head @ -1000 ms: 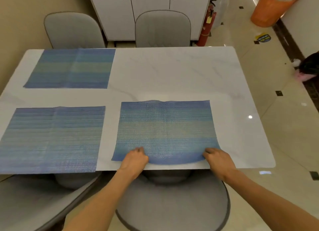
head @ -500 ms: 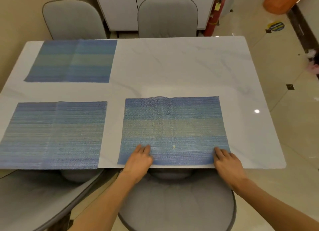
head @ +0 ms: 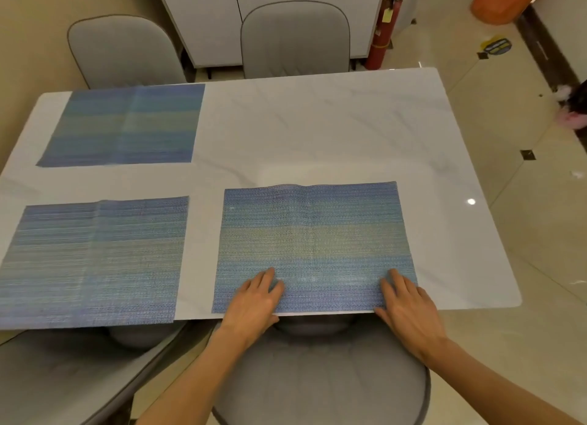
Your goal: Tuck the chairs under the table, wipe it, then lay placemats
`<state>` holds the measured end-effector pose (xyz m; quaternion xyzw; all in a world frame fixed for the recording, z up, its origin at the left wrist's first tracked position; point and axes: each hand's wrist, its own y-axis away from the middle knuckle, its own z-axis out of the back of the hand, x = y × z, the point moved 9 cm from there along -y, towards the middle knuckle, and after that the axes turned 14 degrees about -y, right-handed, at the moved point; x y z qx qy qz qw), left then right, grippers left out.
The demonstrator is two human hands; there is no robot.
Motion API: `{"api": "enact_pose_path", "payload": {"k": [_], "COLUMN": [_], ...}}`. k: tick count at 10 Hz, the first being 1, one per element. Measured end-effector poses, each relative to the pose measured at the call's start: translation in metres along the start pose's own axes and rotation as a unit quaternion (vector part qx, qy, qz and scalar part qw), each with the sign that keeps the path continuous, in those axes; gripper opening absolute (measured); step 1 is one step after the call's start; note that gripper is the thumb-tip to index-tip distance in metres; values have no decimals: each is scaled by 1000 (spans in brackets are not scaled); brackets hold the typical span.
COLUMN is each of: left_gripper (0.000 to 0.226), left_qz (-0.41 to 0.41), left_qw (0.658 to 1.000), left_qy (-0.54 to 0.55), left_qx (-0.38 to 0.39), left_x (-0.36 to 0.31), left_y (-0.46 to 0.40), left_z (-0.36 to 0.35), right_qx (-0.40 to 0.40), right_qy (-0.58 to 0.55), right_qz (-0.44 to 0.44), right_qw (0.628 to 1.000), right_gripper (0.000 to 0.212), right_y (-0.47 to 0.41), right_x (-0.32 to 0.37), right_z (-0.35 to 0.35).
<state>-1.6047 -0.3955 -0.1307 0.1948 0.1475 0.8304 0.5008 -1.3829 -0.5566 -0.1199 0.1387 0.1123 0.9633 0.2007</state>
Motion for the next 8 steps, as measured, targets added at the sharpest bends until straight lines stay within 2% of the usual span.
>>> {"api": "enact_pose_path", "payload": {"k": [1, 2, 4, 5, 7, 8], "left_gripper": [79, 80, 70, 78, 57, 57], "left_qz": [-19, -36, -16, -13, 10, 70], "left_qw": [1000, 999, 999, 999, 991, 974], "left_qy": [12, 13, 15, 16, 108, 202], "left_qx": [-9, -7, 25, 43, 82, 69], "left_x": [-13, -27, -42, -45, -31, -13], "left_y": [-5, -11, -12, -9, 1, 14], "left_z": [3, 6, 5, 9, 31, 56], "right_qx": [1, 14, 24, 48, 89, 77], "right_qy": [-7, -15, -20, -22, -40, -65], "right_qz": [-6, -21, -45, -32, -48, -47], "right_qw": [1000, 1000, 998, 998, 994, 994], "right_gripper": [55, 47, 47, 50, 45, 48], "right_y": [-4, -3, 0, 0, -4, -7], "right_x": [2, 1, -4, -5, -18, -13], "right_z": [-2, -10, -14, -16, 2, 32]}}
